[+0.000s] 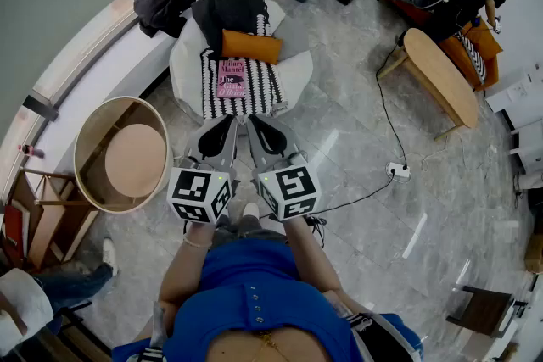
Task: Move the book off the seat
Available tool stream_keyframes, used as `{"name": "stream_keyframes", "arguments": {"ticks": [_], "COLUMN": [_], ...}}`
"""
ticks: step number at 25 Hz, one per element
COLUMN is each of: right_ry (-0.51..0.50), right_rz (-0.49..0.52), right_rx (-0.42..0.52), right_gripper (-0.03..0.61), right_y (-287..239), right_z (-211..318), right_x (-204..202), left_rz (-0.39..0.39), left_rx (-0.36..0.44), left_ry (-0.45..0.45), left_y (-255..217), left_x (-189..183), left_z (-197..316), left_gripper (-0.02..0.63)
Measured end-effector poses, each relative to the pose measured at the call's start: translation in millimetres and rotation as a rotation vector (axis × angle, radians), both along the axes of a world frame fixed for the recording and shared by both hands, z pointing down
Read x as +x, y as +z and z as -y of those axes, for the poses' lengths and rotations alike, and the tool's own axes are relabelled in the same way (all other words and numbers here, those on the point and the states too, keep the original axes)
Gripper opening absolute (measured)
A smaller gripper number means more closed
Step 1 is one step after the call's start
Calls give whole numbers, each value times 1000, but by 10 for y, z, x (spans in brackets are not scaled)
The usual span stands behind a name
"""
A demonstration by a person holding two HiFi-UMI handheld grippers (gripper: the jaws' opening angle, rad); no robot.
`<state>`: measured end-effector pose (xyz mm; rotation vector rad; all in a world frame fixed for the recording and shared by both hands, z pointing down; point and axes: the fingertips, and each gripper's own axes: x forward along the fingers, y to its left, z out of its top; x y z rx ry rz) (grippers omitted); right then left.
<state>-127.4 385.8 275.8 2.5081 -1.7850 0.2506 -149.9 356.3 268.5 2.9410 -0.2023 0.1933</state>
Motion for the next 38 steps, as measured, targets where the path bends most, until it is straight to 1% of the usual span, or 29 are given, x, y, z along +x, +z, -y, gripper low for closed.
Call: {"name": "stream_keyframes", "arguments": {"ticks": [6, 11, 15, 19, 22, 25, 33, 38], "right_ry": [18, 19, 20, 32, 45, 61, 96, 103], "right_rz": [7, 38, 43, 57, 74, 80, 92, 103], "right_rx": [37, 34, 17, 19, 21, 15, -15, -22], "right_gripper": [0, 0, 0, 0, 0, 0, 0, 0], "right_y": [-22, 52, 144, 226, 305, 360, 404, 498], "right_z": [-122, -136, -11, 199, 451, 806, 1975, 2546], "right_x": [292, 521, 695, 947, 1187, 1473, 2278, 2604], "left_rz": [4, 11, 20, 27, 32, 40, 63, 78], "left_rx": [-3, -26, -40, -56, -60, -69, -91, -86], "left_ry": [-16, -35, -56, -60, -56, -52, -19, 19], "left_y": [54, 151, 258, 373, 466, 547, 596, 655], "left_x": [190, 315, 420, 652, 882, 1162, 1981, 2382], "left_z": [-64, -33, 166, 448, 751, 1173, 2396, 2879], "left_gripper": [3, 4, 3, 3, 3, 3, 3, 3]}}
